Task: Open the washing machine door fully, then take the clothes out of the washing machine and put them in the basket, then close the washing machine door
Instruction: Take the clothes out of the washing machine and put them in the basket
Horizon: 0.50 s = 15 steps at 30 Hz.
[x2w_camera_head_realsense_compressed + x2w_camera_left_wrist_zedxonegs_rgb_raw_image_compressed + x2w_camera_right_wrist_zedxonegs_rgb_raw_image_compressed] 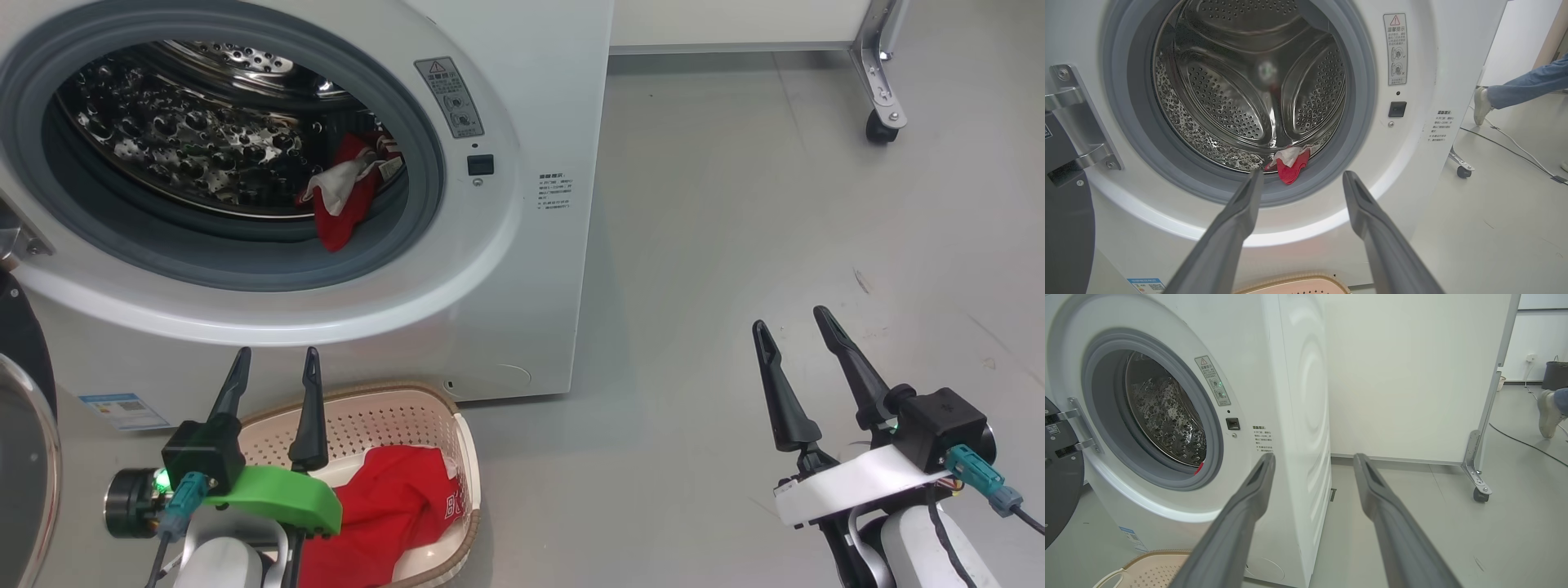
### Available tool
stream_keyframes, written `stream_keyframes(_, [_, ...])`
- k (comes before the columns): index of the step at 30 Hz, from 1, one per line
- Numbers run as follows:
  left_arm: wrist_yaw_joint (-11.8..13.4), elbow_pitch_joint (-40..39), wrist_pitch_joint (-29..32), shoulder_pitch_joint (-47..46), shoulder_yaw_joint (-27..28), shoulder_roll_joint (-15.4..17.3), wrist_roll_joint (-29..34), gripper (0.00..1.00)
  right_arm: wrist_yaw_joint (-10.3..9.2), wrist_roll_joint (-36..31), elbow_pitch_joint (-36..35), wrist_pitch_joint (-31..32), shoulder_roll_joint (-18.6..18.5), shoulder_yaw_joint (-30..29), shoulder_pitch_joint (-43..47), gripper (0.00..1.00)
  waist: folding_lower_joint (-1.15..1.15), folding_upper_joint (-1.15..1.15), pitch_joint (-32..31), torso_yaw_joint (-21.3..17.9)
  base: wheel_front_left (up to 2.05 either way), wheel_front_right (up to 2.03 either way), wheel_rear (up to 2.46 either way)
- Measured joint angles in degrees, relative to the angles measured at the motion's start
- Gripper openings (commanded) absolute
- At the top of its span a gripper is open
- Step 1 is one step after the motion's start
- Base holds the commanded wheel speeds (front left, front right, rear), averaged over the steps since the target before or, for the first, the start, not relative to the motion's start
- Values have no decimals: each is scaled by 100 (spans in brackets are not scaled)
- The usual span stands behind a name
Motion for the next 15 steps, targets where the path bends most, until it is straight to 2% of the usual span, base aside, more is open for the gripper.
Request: stream_keyframes(15, [94, -145, 0, 58, -31, 3, -59, 100, 0, 0, -43, 0, 3, -1, 0, 100, 0, 0, 49, -10, 0, 0, 0])
